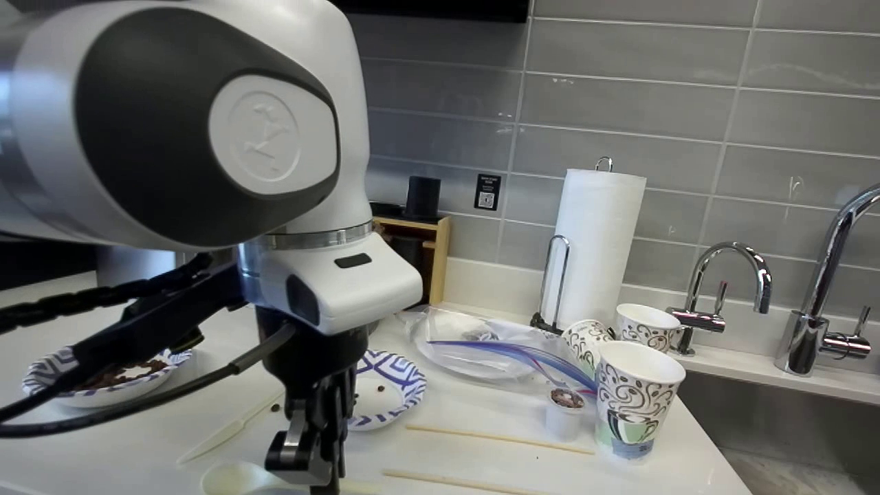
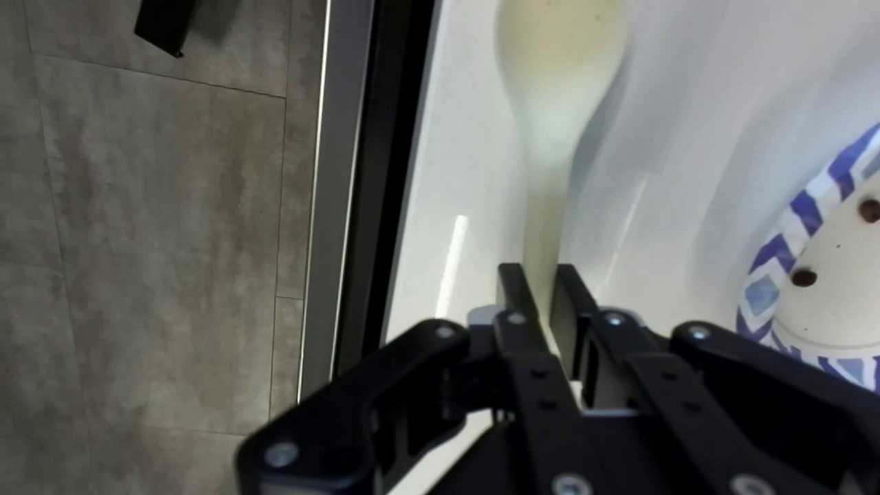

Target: Use the plastic spoon to put some of the contents of the plate on the left to the plate on the right

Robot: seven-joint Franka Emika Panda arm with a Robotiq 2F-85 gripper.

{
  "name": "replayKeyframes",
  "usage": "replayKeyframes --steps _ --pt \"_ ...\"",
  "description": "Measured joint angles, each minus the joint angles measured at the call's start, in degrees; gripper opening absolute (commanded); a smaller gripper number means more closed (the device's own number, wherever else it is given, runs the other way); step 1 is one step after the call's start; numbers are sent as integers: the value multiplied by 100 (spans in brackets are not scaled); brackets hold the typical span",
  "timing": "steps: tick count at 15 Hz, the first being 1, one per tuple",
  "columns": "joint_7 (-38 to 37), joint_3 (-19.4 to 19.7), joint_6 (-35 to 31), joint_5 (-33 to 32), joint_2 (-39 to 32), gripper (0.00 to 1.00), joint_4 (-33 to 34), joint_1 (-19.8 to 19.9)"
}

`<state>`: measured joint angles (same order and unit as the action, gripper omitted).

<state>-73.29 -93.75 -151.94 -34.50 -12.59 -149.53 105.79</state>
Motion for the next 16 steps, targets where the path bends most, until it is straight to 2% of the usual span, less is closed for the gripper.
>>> replayKeyframes --steps 9,10,11,16 --pt "-204 850 0 2 0 3 -6 -846" --pt "-216 950 0 1 0 38 -6 -943" --pt "-229 1049 0 0 0 39 -5 -1040" --pt "-321 1453 0 -11 -5 75 33 -1421"
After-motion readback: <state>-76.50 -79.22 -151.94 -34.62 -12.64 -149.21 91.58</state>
